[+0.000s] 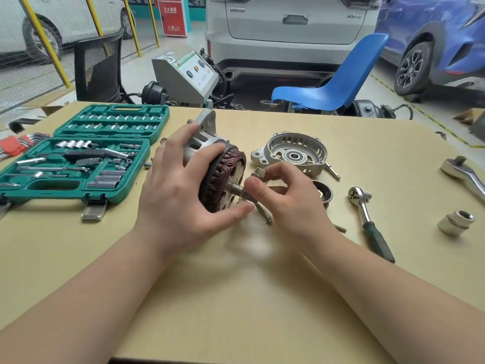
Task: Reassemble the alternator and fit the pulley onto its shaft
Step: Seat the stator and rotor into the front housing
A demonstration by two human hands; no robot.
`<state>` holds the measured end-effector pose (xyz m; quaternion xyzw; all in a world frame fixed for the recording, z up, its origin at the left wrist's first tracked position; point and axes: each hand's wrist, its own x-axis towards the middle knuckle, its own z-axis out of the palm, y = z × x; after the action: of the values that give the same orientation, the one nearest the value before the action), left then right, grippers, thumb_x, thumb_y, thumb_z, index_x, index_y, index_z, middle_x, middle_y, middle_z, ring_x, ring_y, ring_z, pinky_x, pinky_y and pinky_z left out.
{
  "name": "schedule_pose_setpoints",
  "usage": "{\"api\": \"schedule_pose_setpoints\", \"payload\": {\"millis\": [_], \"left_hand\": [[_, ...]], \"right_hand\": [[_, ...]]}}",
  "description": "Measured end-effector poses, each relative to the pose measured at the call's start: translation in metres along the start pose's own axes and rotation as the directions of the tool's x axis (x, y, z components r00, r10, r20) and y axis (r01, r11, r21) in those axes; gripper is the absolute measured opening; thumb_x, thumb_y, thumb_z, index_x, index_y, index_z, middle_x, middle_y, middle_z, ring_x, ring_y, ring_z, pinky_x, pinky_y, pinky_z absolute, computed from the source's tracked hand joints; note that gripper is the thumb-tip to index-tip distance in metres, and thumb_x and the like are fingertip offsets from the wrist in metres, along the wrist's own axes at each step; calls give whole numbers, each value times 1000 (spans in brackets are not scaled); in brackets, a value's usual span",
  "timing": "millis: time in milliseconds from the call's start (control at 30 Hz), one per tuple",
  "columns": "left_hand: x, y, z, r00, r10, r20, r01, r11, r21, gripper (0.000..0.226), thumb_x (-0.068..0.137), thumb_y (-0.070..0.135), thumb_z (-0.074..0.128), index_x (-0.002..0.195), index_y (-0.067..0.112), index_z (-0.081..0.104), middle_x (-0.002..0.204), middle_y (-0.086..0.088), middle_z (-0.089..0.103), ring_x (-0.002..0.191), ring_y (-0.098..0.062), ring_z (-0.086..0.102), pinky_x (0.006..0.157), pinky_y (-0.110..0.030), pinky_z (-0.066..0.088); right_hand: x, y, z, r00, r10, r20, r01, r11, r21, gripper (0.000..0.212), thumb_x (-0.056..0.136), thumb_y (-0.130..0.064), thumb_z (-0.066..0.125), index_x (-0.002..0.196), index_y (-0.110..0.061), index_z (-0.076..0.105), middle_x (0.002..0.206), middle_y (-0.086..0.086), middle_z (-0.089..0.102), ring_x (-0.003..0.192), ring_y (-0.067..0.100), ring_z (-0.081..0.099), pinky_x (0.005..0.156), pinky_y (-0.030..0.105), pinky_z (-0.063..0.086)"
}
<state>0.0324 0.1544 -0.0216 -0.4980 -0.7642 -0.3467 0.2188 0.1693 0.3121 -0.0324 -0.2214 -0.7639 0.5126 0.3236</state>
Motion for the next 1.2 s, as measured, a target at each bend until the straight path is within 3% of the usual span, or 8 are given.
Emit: {"api": "schedule_pose_setpoints", "payload": {"millis": [167, 267, 400, 533, 633, 767, 1000, 1200], "left_hand": [[0, 11, 9, 996, -56, -71, 59, 997, 45, 74, 77, 66, 73, 138, 27, 61, 162, -6, 41, 142, -37, 44, 114, -54, 45], [-1, 10, 9, 993, -93, -78, 92, 996, -7, 67, 77, 61, 74, 136, 32, 59, 161, 1, 39, 143, -30, 43, 112, -47, 44], [0, 12, 9, 989, -132, -72, 130, 991, -34, 63, 76, 60, 73, 133, 35, 59, 160, 5, 39, 142, -27, 42, 107, -50, 48], [1, 12, 10, 988, -129, -86, 126, 991, -47, 60, 79, 61, 73, 131, 34, 59, 159, 5, 40, 142, -26, 42, 104, -49, 50], [0, 12, 11, 988, -121, -96, 117, 992, -46, 59, 79, 61, 73, 131, 33, 60, 159, 5, 40, 142, -26, 43, 104, -46, 47], [0, 11, 11, 988, -120, -93, 117, 992, -38, 59, 80, 60, 73, 130, 32, 60, 159, 3, 40, 142, -28, 43, 106, -46, 45], [1, 11, 11, 985, -145, -94, 140, 988, -63, 59, 79, 58, 75, 130, 31, 62, 159, 4, 41, 142, -27, 42, 102, -52, 50], [0, 12, 12, 986, -140, -94, 134, 989, -67, 57, 80, 54, 76, 129, 30, 62, 159, 2, 42, 137, -27, 42, 98, -49, 50]], "right_hand": [[9, -5, 5, 993, -35, 113, 38, 999, -27, 29, 91, -62, 66, 100, -35, 63, 89, -35, 68, 80, -10, 67, 72, 11, 46], [8, -5, -7, 989, -65, 132, 83, 988, -132, 48, 91, -70, 49, 115, -32, 66, 100, -24, 69, 93, -6, 65, 76, 10, 45], [3, -1, -29, 982, -88, 167, 161, 852, -498, 25, 91, -49, 67, 107, -31, 62, 86, -14, 63, 83, -1, 57, 73, 28, 43], [3, -4, -31, 970, -32, 240, 175, 776, -606, 24, 86, -53, 67, 98, -35, 59, 80, -14, 64, 75, 2, 56, 70, 33, 48], [2, 2, -25, 948, -85, 305, 288, 636, -716, 37, 85, -58, 65, 113, -33, 62, 106, -14, 62, 104, 14, 54, 93, 38, 46], [9, 11, -13, 915, -93, 392, 391, 442, -808, 49, 100, -53, 51, 147, -36, 50, 157, -10, 45, 150, 22, 31, 120, 47, 26], [16, 20, -26, 938, -40, 343, 343, 227, -911, 23, 99, -32, 49, 95, -27, 71, 107, -12, 69, 106, 18, 63, 104, 40, 36], [25, 18, -52, 978, -24, 207, 207, 233, -950, 22, 97, -40, 58, 94, -25, 74, 99, -8, 69, 108, 22, 60, 98, 38, 37]]}}
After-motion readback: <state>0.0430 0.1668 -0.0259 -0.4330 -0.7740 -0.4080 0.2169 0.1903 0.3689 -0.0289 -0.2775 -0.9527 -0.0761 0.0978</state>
